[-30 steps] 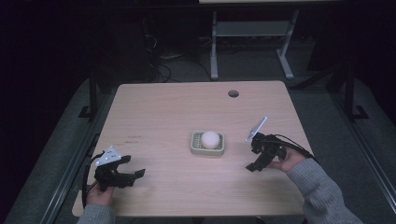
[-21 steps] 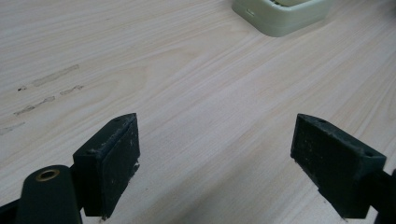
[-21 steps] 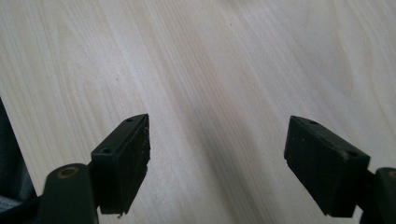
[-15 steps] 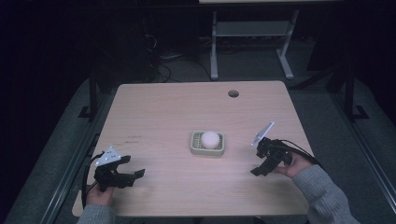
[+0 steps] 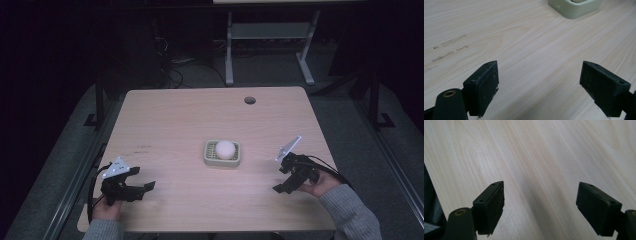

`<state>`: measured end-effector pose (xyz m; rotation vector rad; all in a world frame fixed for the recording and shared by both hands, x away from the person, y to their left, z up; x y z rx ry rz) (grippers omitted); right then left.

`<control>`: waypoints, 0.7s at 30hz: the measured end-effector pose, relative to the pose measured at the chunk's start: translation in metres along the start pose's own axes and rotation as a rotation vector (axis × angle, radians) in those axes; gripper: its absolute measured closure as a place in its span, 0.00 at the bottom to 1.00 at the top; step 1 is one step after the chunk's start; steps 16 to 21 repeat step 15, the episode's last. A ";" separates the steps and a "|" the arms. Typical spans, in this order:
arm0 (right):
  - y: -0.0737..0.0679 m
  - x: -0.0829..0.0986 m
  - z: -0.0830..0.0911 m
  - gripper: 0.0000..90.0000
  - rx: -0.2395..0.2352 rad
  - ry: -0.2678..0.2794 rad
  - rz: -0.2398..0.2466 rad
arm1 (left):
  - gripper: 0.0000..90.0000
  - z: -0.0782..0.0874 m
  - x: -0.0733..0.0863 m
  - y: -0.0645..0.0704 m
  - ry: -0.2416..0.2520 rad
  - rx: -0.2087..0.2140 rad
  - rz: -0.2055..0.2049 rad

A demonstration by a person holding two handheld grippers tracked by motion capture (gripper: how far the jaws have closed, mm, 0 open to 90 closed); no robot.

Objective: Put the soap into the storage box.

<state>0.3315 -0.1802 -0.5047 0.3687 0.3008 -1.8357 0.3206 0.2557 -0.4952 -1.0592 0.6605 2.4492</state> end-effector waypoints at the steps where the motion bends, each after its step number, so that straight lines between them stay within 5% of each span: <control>1: -0.001 0.001 0.000 0.24 0.001 0.003 -0.005 | 0.17 0.000 0.000 0.000 0.001 0.000 -0.001; 21: -0.009 0.016 -0.002 0.24 0.011 0.020 -0.026 | 0.17 0.000 0.000 0.001 -0.006 -0.003 -0.013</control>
Point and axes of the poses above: each handheld gripper's, and its own axes: z roughly backward along the jaws, x roughly out of its underside, y roughly to its right, the point moved 9 cm from there along -z, roughly forward along the jaws, and after that the axes turned 13 degrees about z, right-handed, at the moved point
